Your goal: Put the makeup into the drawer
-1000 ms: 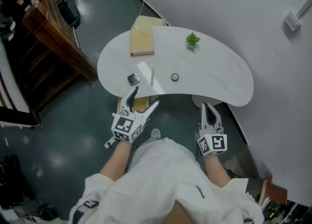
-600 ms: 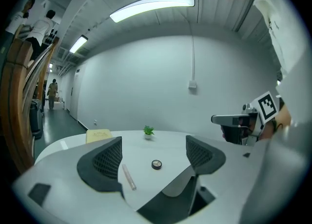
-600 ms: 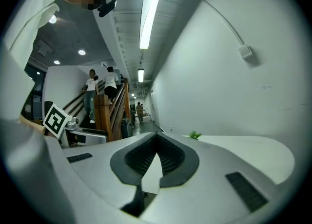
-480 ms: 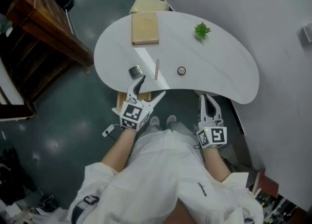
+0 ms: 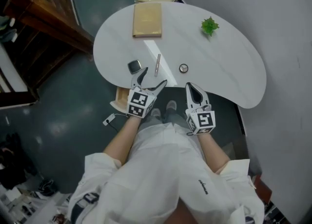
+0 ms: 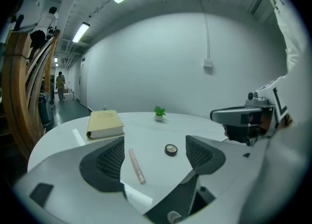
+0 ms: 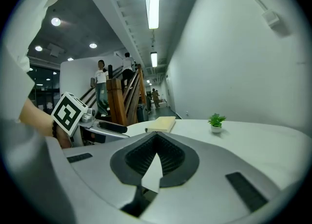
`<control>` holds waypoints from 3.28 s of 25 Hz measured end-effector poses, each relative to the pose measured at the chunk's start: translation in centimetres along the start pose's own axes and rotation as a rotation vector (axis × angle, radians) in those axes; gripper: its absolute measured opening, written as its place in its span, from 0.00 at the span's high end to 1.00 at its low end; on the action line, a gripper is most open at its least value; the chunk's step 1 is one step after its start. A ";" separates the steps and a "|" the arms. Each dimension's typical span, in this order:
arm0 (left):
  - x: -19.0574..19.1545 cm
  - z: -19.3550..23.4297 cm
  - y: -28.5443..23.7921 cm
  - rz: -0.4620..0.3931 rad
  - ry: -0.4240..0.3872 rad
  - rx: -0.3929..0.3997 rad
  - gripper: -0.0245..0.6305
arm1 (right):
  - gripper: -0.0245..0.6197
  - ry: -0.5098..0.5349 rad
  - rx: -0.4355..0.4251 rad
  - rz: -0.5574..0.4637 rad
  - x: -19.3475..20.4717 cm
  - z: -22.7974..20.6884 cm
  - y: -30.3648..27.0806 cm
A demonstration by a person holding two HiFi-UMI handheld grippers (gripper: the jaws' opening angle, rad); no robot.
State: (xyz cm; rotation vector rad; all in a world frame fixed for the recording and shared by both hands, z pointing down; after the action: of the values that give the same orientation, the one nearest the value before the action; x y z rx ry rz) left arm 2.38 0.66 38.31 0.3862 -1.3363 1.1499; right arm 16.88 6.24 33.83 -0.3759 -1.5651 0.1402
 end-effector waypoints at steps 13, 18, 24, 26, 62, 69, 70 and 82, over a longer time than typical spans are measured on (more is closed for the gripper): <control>5.3 4.8 -6.9 0.187 0.109 -0.150 0.36 | 0.94 -0.018 -0.189 0.117 4.5 -0.1 -7.3; 7.4 6.0 -8.9 0.270 0.132 -0.146 0.38 | 0.94 -0.015 -0.186 0.147 5.7 0.3 -9.0; 8.7 7.6 -9.9 0.325 0.151 -0.168 0.48 | 0.94 -0.015 -0.183 0.159 6.1 0.9 -10.0; 8.9 7.8 -10.0 0.336 0.149 -0.178 0.55 | 0.94 -0.014 -0.181 0.162 6.1 1.0 -10.1; 8.3 7.4 -6.6 0.251 0.218 -0.171 0.84 | 0.94 0.015 -0.182 0.184 7.3 3.7 -7.8; 7.5 5.4 0.2 0.171 0.181 -0.059 0.84 | 0.94 0.044 -0.267 0.222 9.3 7.1 -5.7; 7.8 5.1 1.1 0.167 0.174 -0.038 0.84 | 0.94 0.049 -0.282 0.228 9.8 7.7 -5.4; 17.8 1.6 9.9 0.623 -0.180 0.431 0.84 | 0.94 0.147 -0.455 0.330 16.3 13.9 -4.7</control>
State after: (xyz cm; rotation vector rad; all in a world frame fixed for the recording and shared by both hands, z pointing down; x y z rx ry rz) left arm -9.70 11.42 50.88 0.3986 -1.4034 1.9776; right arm 2.61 9.11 50.21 -0.9810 -1.3716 0.0071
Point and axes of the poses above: the fingertips, and each gripper's own axes: y backward along the fingers, z to its left, x out of its underside, the point moved 3 cm from there along y, backward along the fingers, and after that the axes turned 15 degrees about x, right-handed, at the moved point
